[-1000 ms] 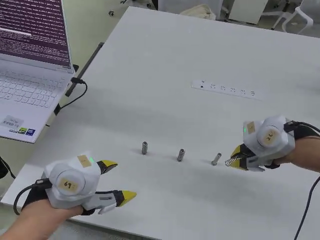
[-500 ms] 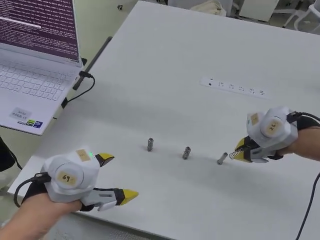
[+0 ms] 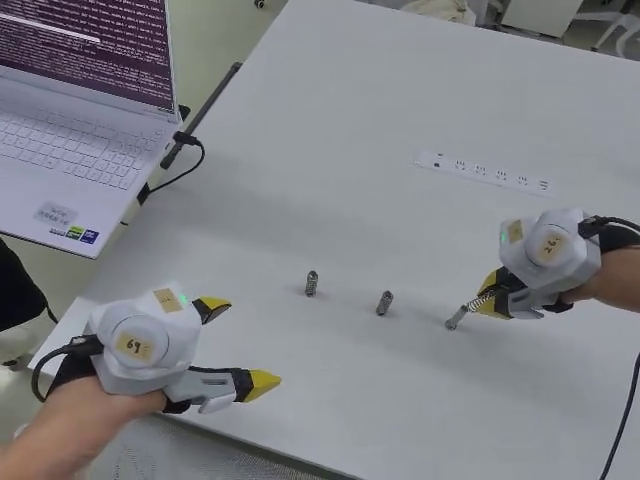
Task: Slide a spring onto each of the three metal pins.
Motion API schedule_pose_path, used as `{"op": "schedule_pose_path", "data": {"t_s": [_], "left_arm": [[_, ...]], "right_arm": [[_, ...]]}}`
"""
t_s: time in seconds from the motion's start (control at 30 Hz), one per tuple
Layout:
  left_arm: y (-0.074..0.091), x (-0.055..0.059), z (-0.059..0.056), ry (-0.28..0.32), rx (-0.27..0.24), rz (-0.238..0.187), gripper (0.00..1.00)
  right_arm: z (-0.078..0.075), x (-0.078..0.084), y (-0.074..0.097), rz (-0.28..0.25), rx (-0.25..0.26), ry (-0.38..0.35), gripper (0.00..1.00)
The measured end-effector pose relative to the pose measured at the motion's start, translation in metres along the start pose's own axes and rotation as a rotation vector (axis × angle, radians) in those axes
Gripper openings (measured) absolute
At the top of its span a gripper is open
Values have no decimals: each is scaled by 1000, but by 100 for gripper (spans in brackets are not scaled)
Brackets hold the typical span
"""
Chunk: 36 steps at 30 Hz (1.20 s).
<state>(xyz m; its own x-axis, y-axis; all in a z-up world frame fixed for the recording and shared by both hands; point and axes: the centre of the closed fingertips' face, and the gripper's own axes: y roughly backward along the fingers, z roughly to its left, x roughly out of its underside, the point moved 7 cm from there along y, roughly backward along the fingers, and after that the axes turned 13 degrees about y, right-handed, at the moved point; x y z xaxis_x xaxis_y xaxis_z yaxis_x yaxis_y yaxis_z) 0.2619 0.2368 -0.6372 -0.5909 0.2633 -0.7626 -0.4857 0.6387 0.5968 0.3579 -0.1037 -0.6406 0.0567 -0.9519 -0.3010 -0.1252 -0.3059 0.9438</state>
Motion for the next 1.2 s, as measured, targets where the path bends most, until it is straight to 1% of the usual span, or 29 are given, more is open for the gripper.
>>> {"op": "schedule_pose_path", "data": {"t_s": [0.3,0.37,0.67,0.83,1.2], "left_arm": [[2,-1,3,13,-13,-4,65],[2,-2,3,25,-13,-7,65],[3,0,6,35,-25,-3,64],[4,0,7,39,-28,-2,64],[6,0,8,43,-31,-4,64]], "right_arm": [[-4,0,-7,9,-25,16,9],[-6,2,-10,8,-32,10,9],[-6,5,-18,27,-54,17,9],[-9,3,-18,25,-56,14,9],[-12,0,-20,32,-63,35,9]]}}
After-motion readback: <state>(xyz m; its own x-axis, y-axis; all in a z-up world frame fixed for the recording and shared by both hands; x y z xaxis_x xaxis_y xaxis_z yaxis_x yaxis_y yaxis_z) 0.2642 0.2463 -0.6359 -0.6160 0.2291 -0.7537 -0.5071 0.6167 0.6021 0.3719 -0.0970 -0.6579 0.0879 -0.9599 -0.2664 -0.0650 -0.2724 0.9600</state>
